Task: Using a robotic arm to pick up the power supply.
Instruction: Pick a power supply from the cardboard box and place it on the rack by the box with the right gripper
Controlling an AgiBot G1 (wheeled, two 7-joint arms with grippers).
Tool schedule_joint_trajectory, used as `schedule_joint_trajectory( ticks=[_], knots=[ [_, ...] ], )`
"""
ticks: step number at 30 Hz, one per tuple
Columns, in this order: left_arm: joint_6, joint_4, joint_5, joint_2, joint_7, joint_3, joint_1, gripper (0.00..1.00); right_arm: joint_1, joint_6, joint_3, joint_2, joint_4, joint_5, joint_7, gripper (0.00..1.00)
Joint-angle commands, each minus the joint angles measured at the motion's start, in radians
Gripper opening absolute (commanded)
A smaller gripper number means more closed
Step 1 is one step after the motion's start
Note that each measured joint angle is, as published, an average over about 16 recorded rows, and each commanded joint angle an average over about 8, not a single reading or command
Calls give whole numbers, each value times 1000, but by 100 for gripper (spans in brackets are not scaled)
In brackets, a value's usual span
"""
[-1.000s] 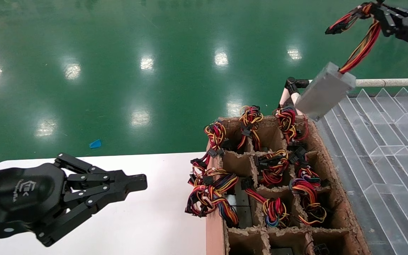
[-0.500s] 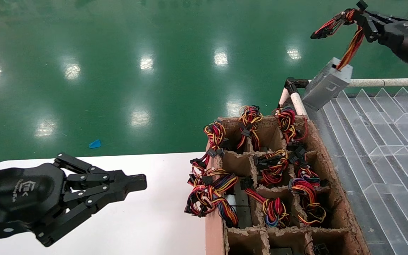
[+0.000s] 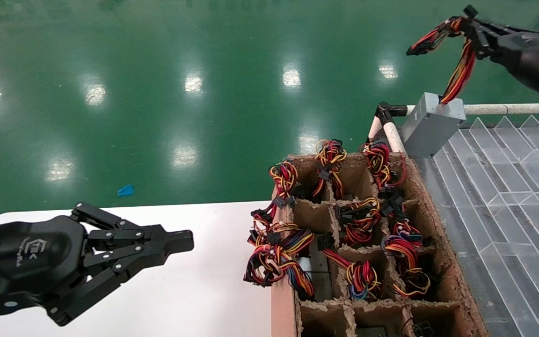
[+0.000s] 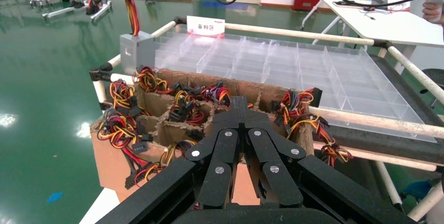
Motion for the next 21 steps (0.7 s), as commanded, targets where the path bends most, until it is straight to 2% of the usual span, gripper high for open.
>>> schedule_joint_trajectory(
  ticks=[1,11,21],
  knots=[
    [0,0,0,0,0,0,0,0,-3,9,0,-8,0,0,-5,0],
    [0,0,0,0,0,0,0,0,-26,55,12,-59,0,17,-14,0],
    [0,0,0,0,0,0,0,0,-30,72,20,-77,3,29,-34,0]
  ],
)
